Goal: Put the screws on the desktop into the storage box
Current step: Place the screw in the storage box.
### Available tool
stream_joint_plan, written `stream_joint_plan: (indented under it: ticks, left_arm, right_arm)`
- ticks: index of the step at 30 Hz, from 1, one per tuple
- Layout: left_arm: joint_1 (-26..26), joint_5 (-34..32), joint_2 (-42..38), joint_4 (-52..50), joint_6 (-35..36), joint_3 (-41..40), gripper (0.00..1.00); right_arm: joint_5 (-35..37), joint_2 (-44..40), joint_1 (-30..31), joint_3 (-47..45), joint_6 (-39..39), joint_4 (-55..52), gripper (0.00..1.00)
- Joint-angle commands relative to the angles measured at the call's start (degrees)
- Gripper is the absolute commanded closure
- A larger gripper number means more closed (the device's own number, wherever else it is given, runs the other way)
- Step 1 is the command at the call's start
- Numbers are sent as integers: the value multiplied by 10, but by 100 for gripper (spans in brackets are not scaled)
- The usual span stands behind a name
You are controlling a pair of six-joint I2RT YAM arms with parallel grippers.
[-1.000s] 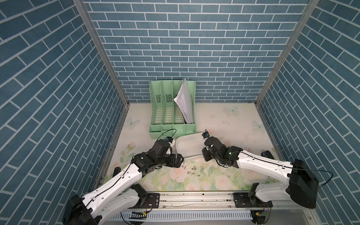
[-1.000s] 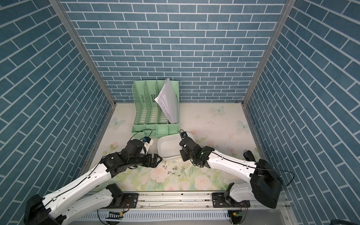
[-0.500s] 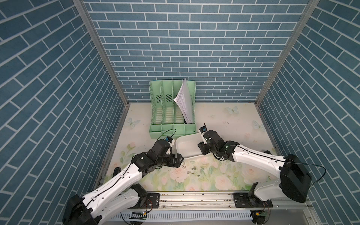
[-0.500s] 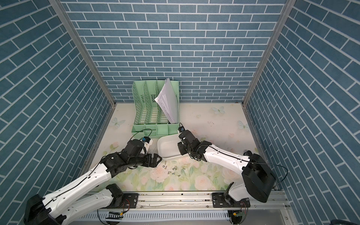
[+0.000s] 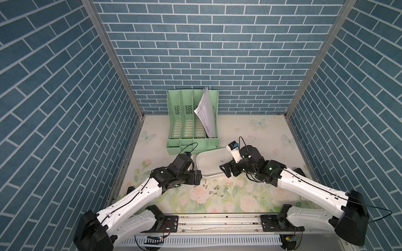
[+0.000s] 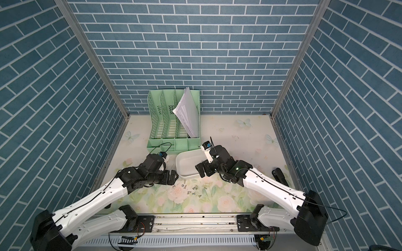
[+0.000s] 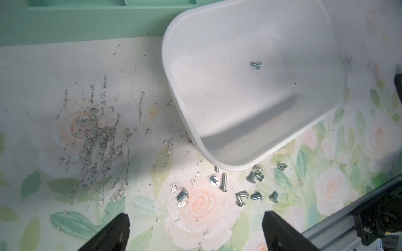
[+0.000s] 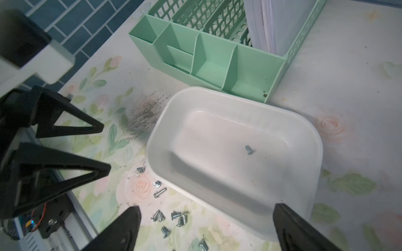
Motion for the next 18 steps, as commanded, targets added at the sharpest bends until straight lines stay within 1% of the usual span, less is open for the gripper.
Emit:
stream_joint_plan:
  ticks: [1,4,9,13,18]
  left_arm:
    - [-3,-27,18,-35,0,13,0]
    - [-3,-27,43,-41,4,14,0]
    - [-3,-39,74,-46,2,16,0]
    - [-3,-40,89,-33,-3,14,9]
    - [-5,-50,112,-23,-11,9,20]
  right_arm:
    - [-40,-37,-2,-16,-3,-46,0]
    - [-48,-67,-2,-17,-4,-68,0]
    - [-38,-111,-2,-15,-1,-100,0]
    - [-30,-132,-2,-25,7,-108,1]
    - [-25,-140,-2,-39,11,-109,1]
